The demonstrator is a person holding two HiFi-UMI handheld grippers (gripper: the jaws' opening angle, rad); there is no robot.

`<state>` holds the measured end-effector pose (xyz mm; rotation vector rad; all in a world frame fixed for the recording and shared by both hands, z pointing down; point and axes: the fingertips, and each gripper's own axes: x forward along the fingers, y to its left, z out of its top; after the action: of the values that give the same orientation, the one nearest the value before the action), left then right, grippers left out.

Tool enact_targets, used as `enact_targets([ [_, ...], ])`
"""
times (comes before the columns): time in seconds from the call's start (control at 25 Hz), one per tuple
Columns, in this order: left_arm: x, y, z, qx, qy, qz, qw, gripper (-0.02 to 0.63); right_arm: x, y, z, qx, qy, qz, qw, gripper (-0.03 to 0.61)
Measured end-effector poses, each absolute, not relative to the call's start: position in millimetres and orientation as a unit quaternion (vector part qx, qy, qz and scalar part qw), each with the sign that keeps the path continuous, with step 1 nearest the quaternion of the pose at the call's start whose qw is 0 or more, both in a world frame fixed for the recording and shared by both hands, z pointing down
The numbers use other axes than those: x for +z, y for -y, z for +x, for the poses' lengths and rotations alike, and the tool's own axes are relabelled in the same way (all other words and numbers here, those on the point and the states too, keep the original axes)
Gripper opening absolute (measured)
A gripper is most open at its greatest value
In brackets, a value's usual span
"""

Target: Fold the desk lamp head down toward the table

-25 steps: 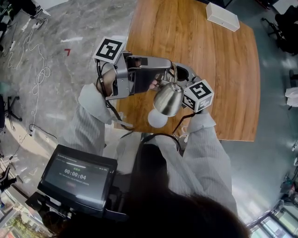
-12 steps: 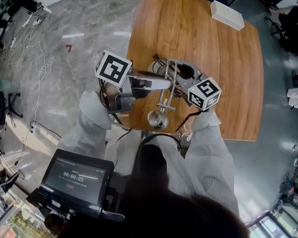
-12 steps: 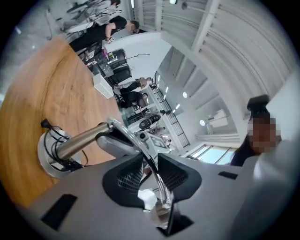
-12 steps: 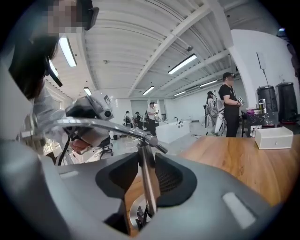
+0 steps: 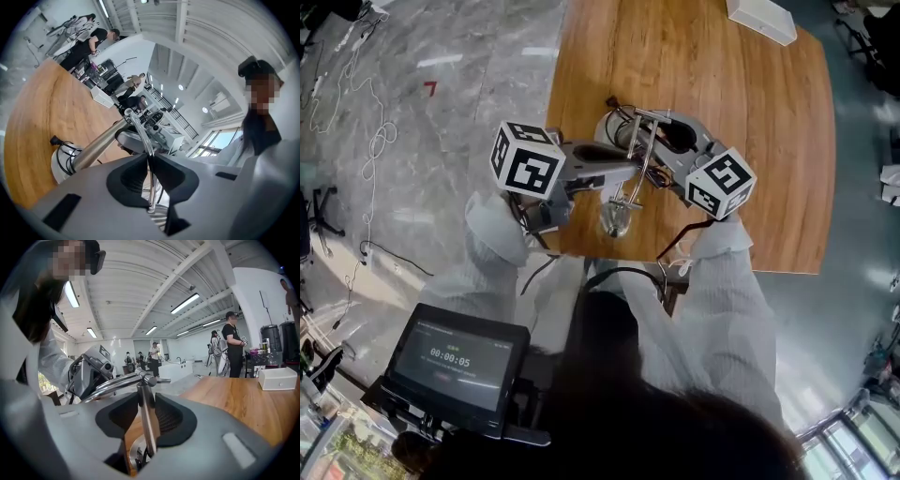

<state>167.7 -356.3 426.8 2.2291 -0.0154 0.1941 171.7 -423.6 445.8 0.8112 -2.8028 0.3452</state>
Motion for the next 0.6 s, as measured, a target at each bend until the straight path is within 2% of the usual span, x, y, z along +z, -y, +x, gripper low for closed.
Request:
enact_targets([
  [0.28,437,357,167,0.092,0.024,0.936,0.338,0.049,443,420,170,0.106,0.954,0.260,0.101,0.109],
  [0.6,443,363,170,0.091,0.005,0.948,0.303,0.072,442,420,171,0.090,0.967,0.211,0.109,0.109],
])
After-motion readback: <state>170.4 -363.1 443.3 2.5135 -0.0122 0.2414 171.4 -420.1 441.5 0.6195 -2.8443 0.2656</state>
